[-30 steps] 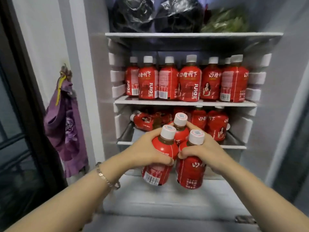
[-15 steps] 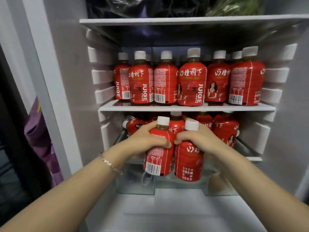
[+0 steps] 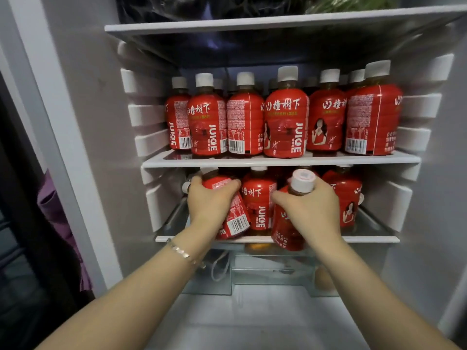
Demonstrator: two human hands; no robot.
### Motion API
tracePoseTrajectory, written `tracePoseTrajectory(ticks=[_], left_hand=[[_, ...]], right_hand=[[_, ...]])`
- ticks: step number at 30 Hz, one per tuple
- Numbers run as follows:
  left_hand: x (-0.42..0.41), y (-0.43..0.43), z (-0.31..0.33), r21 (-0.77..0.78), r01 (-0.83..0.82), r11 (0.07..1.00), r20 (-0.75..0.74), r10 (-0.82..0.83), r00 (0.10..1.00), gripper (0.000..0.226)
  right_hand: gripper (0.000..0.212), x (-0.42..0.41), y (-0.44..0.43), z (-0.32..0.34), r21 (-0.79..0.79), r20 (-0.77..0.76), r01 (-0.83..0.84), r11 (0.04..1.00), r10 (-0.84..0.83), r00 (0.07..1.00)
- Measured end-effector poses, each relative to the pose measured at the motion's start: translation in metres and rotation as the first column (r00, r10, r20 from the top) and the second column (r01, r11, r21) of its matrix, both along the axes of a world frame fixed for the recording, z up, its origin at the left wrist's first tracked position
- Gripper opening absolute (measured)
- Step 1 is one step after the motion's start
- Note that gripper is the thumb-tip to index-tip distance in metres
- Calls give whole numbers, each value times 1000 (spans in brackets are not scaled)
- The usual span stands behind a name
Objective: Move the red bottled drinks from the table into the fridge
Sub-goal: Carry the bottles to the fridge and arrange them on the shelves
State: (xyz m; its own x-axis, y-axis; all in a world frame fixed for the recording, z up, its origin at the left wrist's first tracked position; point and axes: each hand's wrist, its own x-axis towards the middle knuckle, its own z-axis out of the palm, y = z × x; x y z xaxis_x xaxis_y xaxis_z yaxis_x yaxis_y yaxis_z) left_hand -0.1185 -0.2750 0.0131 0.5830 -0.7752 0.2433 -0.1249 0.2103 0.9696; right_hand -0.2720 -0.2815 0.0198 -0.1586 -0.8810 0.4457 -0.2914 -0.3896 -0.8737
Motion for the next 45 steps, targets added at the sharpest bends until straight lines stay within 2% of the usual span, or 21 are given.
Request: tracePoseTrajectory(ticks=[2,4,8,10,13,16,18,21,23,25,29,34,37,39,42,43,45], left_hand=[[-6,-9,0,-19,-11,1000,127,14,992,49],[-11,-17,-5,-47,-42,998,260,53,964,52],[-17,-29,-13,-108,-189,976,394,217,893,59],[-23,-29,-13,-115,-270,956,443,292,847,61],[-28,-25,-24,-179,-277,944,501,330,800,60],[-24,-24,-38,-202,-180,963,527,262,808,65],[-19,-24,-41,-219,-152,964,494,244,834,67],[-17,-23,-43,-241,-148,959,467,249,849,69],[-19,-22,-46,-259,-147,955,455,255,853,70],[-19,-21,-48,-280,-147,949,457,266,849,71],[-19,-27,-50,-263,-159,952,526,279,804,70],[-19,-31,-49,-280,-171,945,671,320,669,58],[-12,-28,-46,-213,-145,966,740,257,622,63],[-2,-20,-45,-110,-81,991,725,136,675,74],[10,-10,-41,21,76,997,471,-77,879,82],[13,-6,-39,10,95,995,387,-92,918,80],[14,0,-36,-25,75,997,347,-62,936,76]], right_hand=[[23,5,-13,0,13,-149,25,1000,-23,989],[27,10,-23,-6,-58,-171,84,995,-93,981],[18,25,-21,-19,-306,128,261,915,-232,964],[20,32,-20,-18,-401,177,305,864,-253,951],[32,36,-16,-20,-346,142,200,917,-159,977],[55,25,-11,-30,-353,-64,42,935,-69,996],[49,15,-11,-28,-313,-173,-55,948,0,985],[32,10,-13,-18,-233,-226,-113,966,60,972],[30,12,-19,-17,-216,-229,-84,973,33,973],[33,17,-24,-24,-256,-209,12,967,-67,976],[51,32,-51,-44,-467,-149,316,826,-426,893],[52,39,-66,-53,-471,-190,335,816,-465,865],[59,38,-60,-49,-373,-224,303,877,-402,888],[69,38,-50,-48,-287,-243,258,923,-330,912],[77,35,-33,-50,-250,-266,185,950,-251,931],[74,33,-27,-51,-260,-296,159,952,-235,926],[68,30,-23,-54,-240,-362,110,965,-194,912]])
